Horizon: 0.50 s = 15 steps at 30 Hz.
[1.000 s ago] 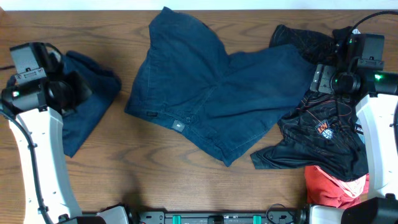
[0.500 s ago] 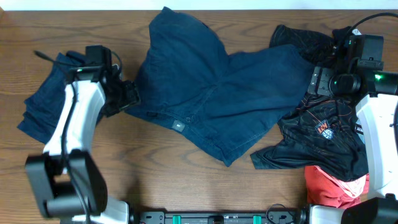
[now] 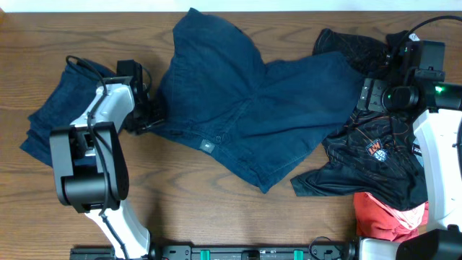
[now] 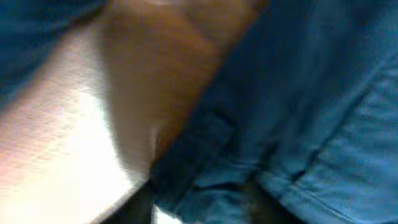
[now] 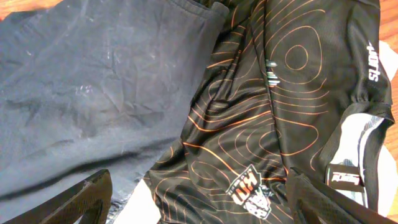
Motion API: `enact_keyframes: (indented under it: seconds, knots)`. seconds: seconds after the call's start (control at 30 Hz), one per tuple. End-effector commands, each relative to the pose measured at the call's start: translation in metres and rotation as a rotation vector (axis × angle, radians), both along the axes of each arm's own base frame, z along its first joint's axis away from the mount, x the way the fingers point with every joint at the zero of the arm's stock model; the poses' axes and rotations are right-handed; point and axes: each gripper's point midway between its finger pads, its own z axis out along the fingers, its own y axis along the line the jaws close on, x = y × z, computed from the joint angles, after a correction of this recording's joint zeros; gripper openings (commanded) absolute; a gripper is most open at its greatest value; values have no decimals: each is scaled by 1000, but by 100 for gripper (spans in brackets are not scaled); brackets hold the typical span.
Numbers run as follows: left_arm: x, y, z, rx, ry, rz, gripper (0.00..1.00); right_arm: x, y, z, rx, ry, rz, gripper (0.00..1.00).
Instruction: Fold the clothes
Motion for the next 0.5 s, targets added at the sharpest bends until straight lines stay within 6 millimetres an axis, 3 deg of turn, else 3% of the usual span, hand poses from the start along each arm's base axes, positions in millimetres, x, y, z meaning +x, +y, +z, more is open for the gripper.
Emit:
enact_keyframes:
  seconds: [0.0, 0.07, 0.27, 0.47]
  knots:
    - [-6, -1, -16, -4, 39, -30, 6, 0, -3, 4, -4, -12, 5, 87]
    - [4, 4, -11, 25, -8, -68, 6, 0, -3, 5, -4, -13, 5, 87]
    - [34, 74, 21, 307, -105, 24, 6, -2, -2, 3, -2, -1, 5, 86]
    - [64, 129, 39, 373, -260, 156, 6, -10, 0, -1, 9, 35, 8, 85]
